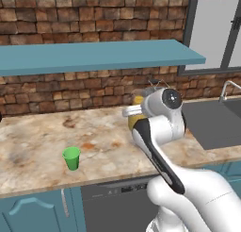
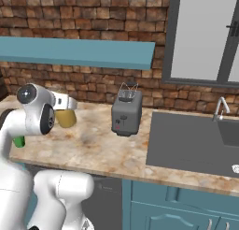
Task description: Place the pitcher and cup on the dining counter for serving.
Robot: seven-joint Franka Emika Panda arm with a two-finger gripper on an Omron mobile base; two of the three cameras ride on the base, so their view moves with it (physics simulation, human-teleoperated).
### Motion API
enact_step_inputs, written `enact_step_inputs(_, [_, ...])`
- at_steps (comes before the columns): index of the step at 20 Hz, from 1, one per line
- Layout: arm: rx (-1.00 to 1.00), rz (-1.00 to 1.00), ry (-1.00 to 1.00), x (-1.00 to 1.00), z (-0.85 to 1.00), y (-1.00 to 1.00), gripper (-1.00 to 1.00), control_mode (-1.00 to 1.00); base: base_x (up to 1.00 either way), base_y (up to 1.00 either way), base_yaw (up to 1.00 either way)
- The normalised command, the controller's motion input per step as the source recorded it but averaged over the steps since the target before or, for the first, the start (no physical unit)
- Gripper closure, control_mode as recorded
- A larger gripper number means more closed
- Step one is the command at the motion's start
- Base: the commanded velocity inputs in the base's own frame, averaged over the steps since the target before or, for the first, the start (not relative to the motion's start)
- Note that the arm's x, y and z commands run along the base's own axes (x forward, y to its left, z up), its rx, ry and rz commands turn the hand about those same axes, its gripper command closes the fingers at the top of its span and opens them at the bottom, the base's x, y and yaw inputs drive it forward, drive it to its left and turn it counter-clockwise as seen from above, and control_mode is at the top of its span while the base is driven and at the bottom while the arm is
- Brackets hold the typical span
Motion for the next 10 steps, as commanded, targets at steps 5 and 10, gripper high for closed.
enact_step_inputs(5, [0.00, 0.00, -0.09, -0.52, 0.43, -0.11, 1.00, -1.00, 0.00, 0.00, 0.00])
enact_step_inputs(10, [0.00, 0.00, 0.00, -0.24, 0.11, -0.07, 1.00, 1.00, -0.46, -0.25, 0.10])
